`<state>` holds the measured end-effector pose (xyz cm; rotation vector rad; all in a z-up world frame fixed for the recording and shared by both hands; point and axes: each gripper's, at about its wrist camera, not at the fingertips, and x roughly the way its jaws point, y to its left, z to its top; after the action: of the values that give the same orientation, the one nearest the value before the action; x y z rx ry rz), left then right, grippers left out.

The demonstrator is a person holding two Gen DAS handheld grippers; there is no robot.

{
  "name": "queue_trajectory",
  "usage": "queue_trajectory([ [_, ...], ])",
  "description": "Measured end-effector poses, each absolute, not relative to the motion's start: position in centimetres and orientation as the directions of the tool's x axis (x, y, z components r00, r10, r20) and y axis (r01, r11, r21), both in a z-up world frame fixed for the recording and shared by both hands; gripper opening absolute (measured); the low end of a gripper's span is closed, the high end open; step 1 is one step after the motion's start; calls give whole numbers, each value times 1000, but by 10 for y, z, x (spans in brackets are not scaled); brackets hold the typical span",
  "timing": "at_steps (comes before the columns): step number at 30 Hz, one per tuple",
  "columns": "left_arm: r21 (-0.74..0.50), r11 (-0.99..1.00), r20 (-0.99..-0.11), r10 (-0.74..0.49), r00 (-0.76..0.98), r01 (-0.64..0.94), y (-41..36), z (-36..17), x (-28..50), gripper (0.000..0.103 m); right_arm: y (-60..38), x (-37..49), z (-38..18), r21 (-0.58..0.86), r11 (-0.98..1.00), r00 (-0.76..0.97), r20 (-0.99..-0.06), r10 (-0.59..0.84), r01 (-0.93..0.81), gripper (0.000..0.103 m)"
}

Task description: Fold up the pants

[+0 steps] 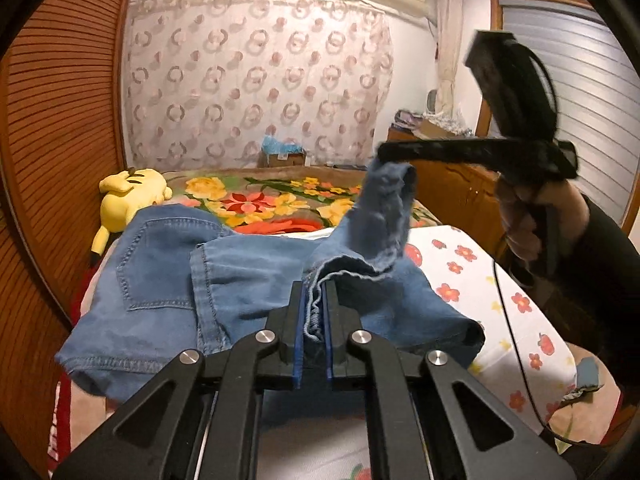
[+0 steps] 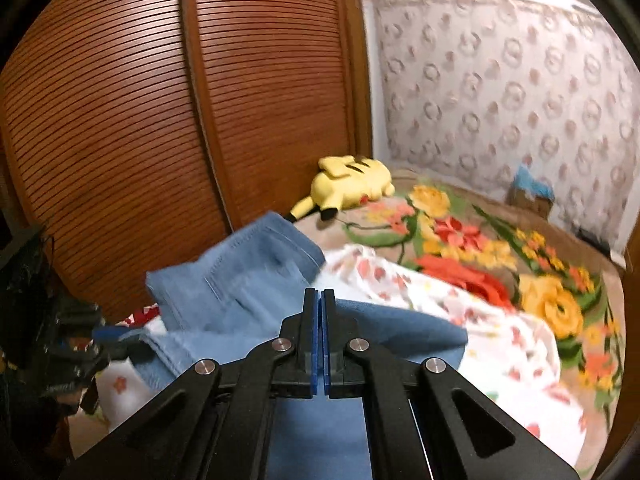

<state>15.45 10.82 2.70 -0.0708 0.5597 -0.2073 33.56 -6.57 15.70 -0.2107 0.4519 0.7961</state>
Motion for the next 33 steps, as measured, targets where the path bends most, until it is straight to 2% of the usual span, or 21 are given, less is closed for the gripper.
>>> queue_trajectory([
  [6, -140, 984, -554, -171, 815, 112, 129, 12, 146, 9, -29, 350, 152, -27, 650, 582, -473, 661, -760, 1],
  [11, -157, 986, -623, -136, 770, 47, 148, -23, 152, 9, 6, 383, 137, -41, 629, 556, -515, 653, -776, 1],
  [16, -180, 983, -662, -144, 735, 30, 158, -46, 164, 9, 32, 418, 126, 11, 638, 521, -566, 639, -770, 1],
  [17, -187, 982, -663, -150, 733, 32, 159, -47, 165, 13, 34, 422, 126, 16, 643, 521, -569, 636, -766, 2],
  [19, -182, 983, -662, -141, 736, 25, 162, -46, 167, 19, 36, 428, 127, 17, 656, 532, -570, 626, -754, 11],
  [22, -160, 987, -659, -113, 744, 8, 165, -43, 168, 38, 28, 430, 130, 25, 670, 548, -553, 628, -742, 24],
  [23, -150, 989, -655, -99, 749, 1, 166, -41, 169, 47, 27, 426, 130, 24, 678, 558, -547, 624, -734, 25],
  [25, -145, 989, -643, -97, 760, 3, 168, -39, 168, 52, 18, 419, 131, 32, 679, 560, -538, 629, -733, 25],
  [27, -141, 990, -636, -93, 766, 4, 169, -35, 170, 64, 7, 410, 131, 15, 686, 574, -536, 619, -727, 25],
  [33, -118, 993, -608, -86, 789, 17, 166, -20, 179, 65, -32, 371, 133, -32, 712, 620, -519, 588, -701, 26],
])
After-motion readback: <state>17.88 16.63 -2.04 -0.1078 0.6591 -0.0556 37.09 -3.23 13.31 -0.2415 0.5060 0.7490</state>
